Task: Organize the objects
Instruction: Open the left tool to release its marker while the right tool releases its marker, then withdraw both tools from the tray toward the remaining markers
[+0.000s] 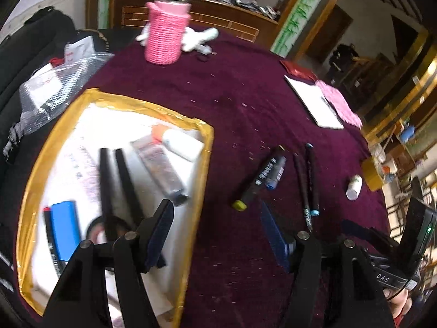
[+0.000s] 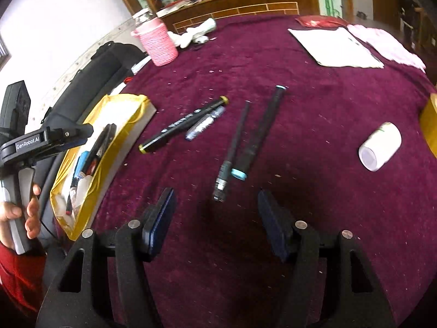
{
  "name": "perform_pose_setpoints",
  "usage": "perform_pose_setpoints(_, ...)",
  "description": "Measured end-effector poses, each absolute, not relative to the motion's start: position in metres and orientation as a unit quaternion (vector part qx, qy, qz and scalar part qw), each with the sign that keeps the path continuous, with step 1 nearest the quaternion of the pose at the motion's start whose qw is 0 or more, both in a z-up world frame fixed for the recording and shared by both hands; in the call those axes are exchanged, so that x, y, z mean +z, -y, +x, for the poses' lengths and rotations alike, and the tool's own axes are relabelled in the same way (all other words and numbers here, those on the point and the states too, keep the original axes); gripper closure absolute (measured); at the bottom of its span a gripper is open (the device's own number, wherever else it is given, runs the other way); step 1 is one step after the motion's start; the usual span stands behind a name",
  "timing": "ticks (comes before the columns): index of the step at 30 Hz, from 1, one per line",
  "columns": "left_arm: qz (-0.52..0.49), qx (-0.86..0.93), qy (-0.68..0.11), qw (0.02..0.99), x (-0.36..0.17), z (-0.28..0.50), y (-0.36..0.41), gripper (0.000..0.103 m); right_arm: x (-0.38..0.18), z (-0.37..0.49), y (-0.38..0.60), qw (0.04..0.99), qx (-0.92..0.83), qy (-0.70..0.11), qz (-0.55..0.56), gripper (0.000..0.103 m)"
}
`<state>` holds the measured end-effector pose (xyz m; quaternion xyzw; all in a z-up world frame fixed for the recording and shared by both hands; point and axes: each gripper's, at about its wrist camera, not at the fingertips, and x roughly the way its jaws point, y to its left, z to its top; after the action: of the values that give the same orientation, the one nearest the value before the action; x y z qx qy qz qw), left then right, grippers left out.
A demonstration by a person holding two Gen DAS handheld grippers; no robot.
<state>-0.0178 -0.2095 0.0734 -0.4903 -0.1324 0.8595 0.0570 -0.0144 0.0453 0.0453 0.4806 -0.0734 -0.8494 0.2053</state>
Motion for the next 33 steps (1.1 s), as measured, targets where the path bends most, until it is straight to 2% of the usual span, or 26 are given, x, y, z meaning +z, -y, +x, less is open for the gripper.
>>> perform_pose_setpoints(11, -0.512, 0.852, 0.075, 0.081, 0.062, -0.043, 0.16, 0.037, 0.04, -0.01, -0.06, 0.203, -0.85, 0.091, 0.478, 0.04)
perform_pose_setpoints(23, -0.518, 0.849, -0.046, 0.094, 0.039, -0.082, 0.114, 0.038, 0.034, -0.011, -0.067, 0.197, -0.847, 0.098, 0.484, 0.04)
perform_pose_setpoints(26, -0.532, 0.84, -0.049, 0.092, 0.029, -0.091, 0.112, 0.05, 0.032, -0.013, -0.069, 0.196, -0.846, 0.102, 0.485, 0.04)
perform_pose_setpoints(31, -0.54, 0.835, -0.042, 0.096, 0.02, -0.089, 0.112, 0.084, 0.032, -0.014, -0.07, 0.193, -0.846, 0.104, 0.485, 0.04)
perform_pose_setpoints(33, -0.536, 0.837, -0.046, 0.1, 0.021, -0.082, 0.11, 0.088, 0.032, -0.015, -0.072, 0.191, -0.846, 0.105, 0.486, 0.04)
